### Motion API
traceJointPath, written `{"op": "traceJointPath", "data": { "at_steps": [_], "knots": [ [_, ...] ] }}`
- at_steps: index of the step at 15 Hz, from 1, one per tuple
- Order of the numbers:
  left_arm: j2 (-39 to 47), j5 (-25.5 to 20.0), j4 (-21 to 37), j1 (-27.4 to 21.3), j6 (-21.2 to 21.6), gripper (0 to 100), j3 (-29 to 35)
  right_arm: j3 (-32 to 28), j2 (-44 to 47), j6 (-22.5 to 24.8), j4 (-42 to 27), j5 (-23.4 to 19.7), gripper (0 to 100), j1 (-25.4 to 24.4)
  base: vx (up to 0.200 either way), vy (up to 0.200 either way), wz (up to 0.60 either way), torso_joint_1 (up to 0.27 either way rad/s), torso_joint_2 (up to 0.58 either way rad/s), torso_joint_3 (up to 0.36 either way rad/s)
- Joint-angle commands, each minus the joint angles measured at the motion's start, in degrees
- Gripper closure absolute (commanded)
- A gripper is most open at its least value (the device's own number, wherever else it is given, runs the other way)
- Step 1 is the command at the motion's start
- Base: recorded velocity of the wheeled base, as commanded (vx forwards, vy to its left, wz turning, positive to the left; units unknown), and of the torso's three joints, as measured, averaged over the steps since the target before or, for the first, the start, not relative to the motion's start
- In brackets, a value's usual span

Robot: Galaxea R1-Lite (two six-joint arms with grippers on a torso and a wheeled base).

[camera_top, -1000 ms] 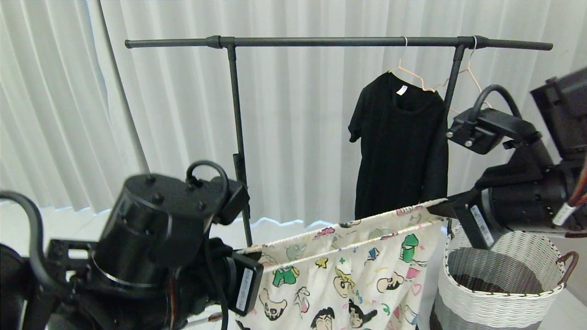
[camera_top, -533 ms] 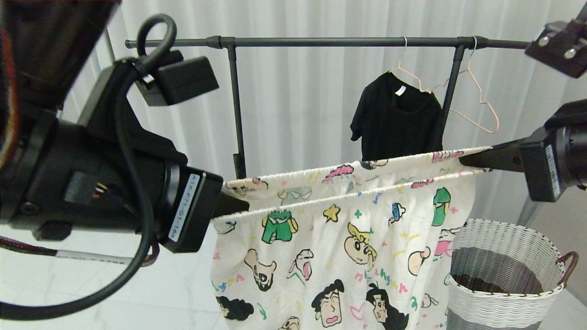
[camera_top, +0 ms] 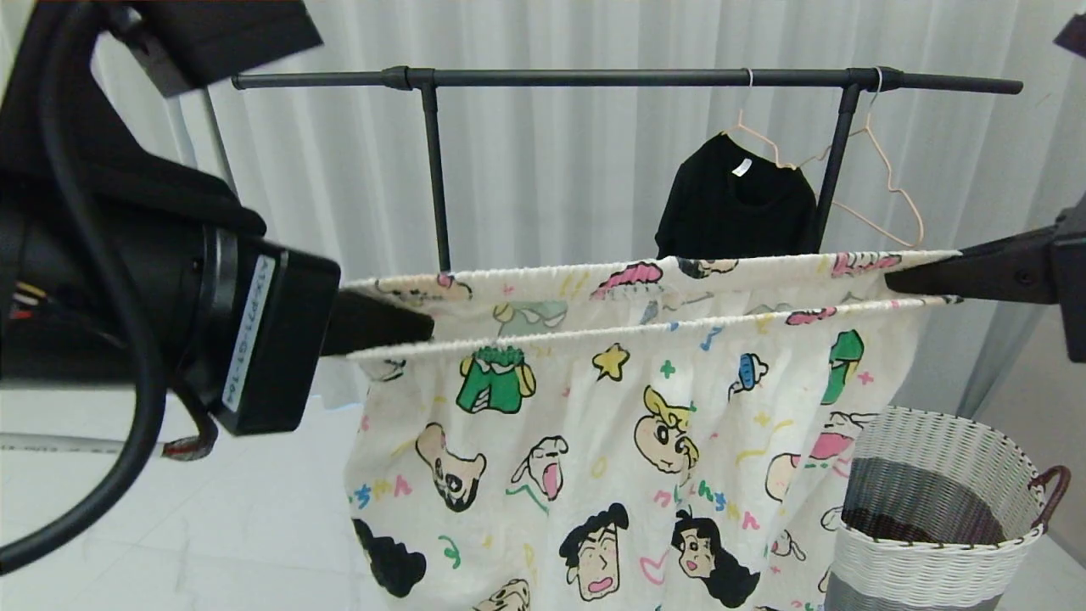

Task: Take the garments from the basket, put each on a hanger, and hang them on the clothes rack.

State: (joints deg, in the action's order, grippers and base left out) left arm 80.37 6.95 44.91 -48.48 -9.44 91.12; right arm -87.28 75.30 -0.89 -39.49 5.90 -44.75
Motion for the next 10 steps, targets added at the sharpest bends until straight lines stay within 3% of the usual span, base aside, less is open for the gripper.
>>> {"op": "traceJointPath", "data": {
  "at_steps": [1, 3, 6, 10],
  "knots": [
    [0.49, -0.01, -5.80, -0.39, 1.88, 100, -0.07, -2.54, -2.70, 0.01, -5.25, -4.23, 100, -0.16, 0.000, 0.000, 0.00, 0.000, 0.00, 0.000],
    [3.30, -0.01, -13.27, -0.39, 4.34, 100, 0.02, -4.91, -4.37, 0.01, -11.75, -9.59, 100, -2.27, 0.000, 0.000, 0.00, 0.000, 0.00, 0.000],
    [7.17, -0.01, -21.62, -0.30, 4.60, 100, 0.02, -4.82, -4.55, -0.25, -14.22, -10.56, 100, -10.09, 0.000, 0.000, 0.00, 0.000, 0.00, 0.000],
    [7.69, 0.08, -21.88, -0.21, 4.60, 100, -0.60, -4.91, -3.14, -0.25, -13.95, -10.56, 100, -12.38, 0.000, 0.000, 0.00, 0.000, 0.00, 0.000]
  ]
}}
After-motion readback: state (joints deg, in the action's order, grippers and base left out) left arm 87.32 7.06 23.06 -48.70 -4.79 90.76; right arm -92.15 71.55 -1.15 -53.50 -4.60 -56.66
